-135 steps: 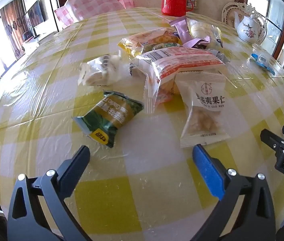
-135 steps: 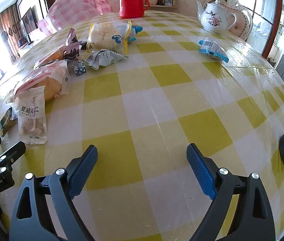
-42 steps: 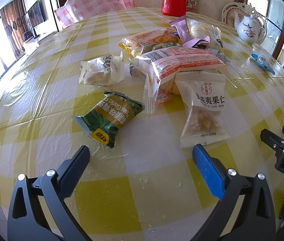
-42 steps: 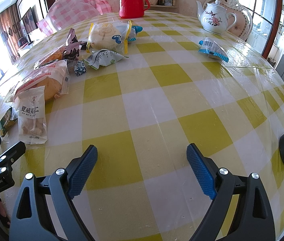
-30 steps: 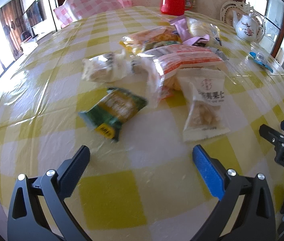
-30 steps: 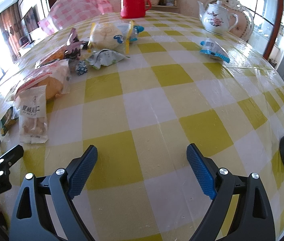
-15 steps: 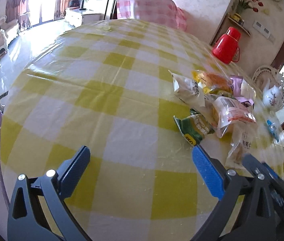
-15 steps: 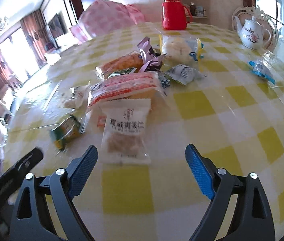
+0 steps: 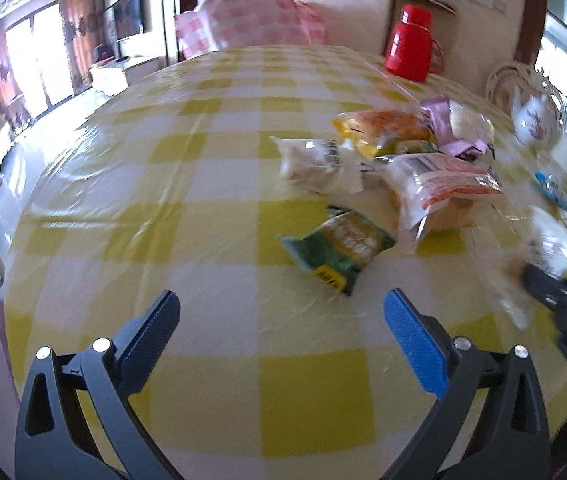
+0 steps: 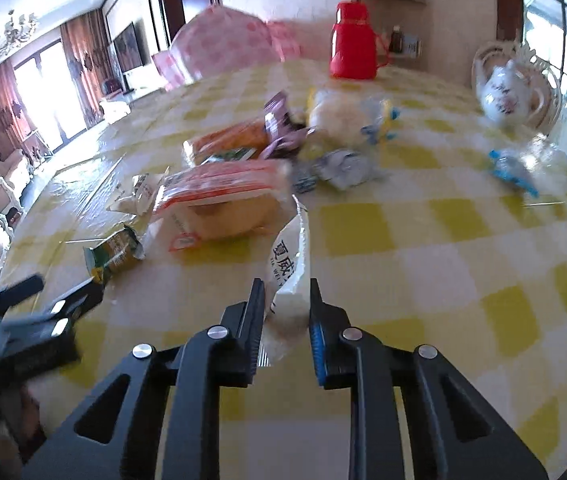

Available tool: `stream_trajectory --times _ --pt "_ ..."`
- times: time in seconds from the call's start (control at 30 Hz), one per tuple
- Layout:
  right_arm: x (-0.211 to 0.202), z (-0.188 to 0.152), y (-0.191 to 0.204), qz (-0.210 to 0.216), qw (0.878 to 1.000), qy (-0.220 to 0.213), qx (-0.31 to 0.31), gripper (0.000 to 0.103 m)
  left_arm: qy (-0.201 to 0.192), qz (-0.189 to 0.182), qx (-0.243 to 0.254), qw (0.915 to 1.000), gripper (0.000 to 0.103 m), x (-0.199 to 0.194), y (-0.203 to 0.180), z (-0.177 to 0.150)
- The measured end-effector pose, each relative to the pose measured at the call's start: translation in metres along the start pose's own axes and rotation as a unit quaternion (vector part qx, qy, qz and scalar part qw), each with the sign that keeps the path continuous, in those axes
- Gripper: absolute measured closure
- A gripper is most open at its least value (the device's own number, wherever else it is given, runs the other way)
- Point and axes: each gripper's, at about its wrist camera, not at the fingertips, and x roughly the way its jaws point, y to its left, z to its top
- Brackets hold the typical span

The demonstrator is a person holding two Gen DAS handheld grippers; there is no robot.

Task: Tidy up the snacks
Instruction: 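Grasp the white nut packet with the right gripper while the left grasps the green snack bag, then lift both held packets off the table with both grippers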

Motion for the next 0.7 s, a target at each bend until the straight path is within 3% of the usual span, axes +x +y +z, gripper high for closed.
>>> stream_trajectory --times 0.23,0.27,0.33,0.37,0.4,0.43,0.5,0.6,0.7 --pt "-0.021 -0.025 -0.057 0.0 1.0 0.003 0.022 0.083 0.022 0.0 0.042 0.9989 0.006 0.033 -0.029 0.027" --pt "-0.023 -0.027 -0.062 0.002 1.0 0.003 0.024 0.082 0.03 -0.013 0.05 0.9982 0.024 0.038 -0.032 0.028" --pt "-0.028 -0.03 -0.072 0.022 0.999 0.005 0.027 0.08 0.025 -0.021 0.063 0.9975 0.042 0.039 -0.035 0.028" --pt "-0.029 -0.032 -0.076 0.032 0.999 0.007 0.029 0.078 0.02 -0.026 0.068 0.9971 0.058 0.038 -0.037 0.028" --pt "-0.032 -0.034 -0.081 0.036 0.999 0.008 0.034 0.072 0.019 -0.029 0.072 0.9968 0.066 0.037 -0.038 0.027" --pt "-0.035 -0.037 -0.089 0.032 0.999 0.006 0.043 0.051 0.015 -0.031 0.073 0.9967 0.066 0.035 -0.037 0.024" --pt "-0.045 -0.044 -0.105 0.022 0.998 -0.007 0.064 0.023 0.009 -0.036 0.077 0.9964 0.066 0.029 -0.038 0.021" --pt "-0.06 -0.051 -0.119 0.021 0.994 -0.026 0.1 0.021 -0.005 -0.051 0.076 0.9958 0.066 0.018 -0.038 0.013" --pt "-0.064 -0.052 -0.124 0.018 0.995 -0.01 0.102 0.021 -0.014 -0.072 0.076 0.9944 0.066 0.006 -0.042 0.005"
